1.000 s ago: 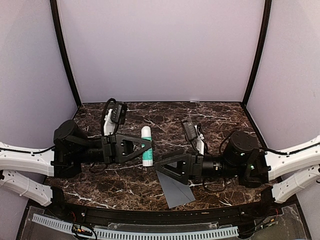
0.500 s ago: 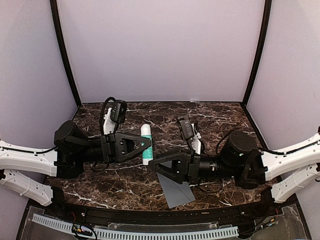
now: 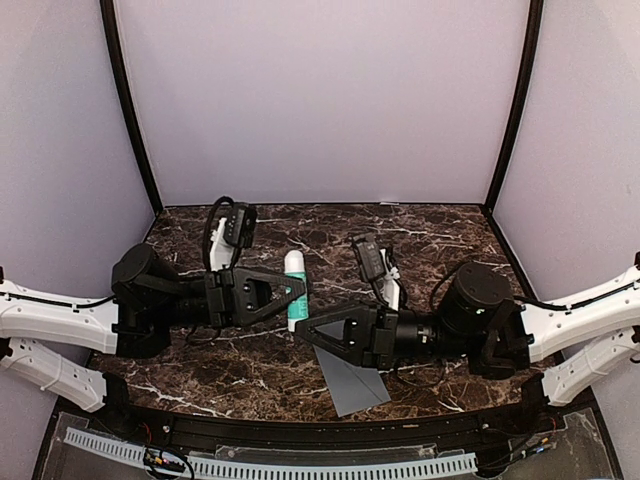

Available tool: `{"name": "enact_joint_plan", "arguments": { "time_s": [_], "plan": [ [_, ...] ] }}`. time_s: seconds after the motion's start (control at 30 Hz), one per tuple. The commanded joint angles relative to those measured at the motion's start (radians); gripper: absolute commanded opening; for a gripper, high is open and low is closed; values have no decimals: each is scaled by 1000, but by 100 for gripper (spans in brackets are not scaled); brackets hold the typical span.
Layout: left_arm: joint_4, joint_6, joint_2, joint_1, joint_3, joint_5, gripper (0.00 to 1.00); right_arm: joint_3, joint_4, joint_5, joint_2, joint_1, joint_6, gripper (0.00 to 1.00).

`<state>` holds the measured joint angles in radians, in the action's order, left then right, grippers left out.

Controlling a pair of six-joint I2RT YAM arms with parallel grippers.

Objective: Place the letter into the envelope and seal it
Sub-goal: Screw the solid glue.

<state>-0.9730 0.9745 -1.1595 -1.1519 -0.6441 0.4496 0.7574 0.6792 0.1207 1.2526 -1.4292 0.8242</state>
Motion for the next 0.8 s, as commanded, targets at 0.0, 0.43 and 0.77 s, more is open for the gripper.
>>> {"name": "enact_joint_plan", "arguments": {
  "time_s": [0.0,0.43,0.77],
  "plan": [
    [-46,-3,13,4,34,-8,0,27,5,-42,-4,-9,-2,18],
    [126,-66,37,4,53,-113,0,111,-352,-255,-35,-8,-13,9],
    [389,-93,62,4,39,-341,0,359,-804,-435,99,-8,-33,8]
  ]
}}
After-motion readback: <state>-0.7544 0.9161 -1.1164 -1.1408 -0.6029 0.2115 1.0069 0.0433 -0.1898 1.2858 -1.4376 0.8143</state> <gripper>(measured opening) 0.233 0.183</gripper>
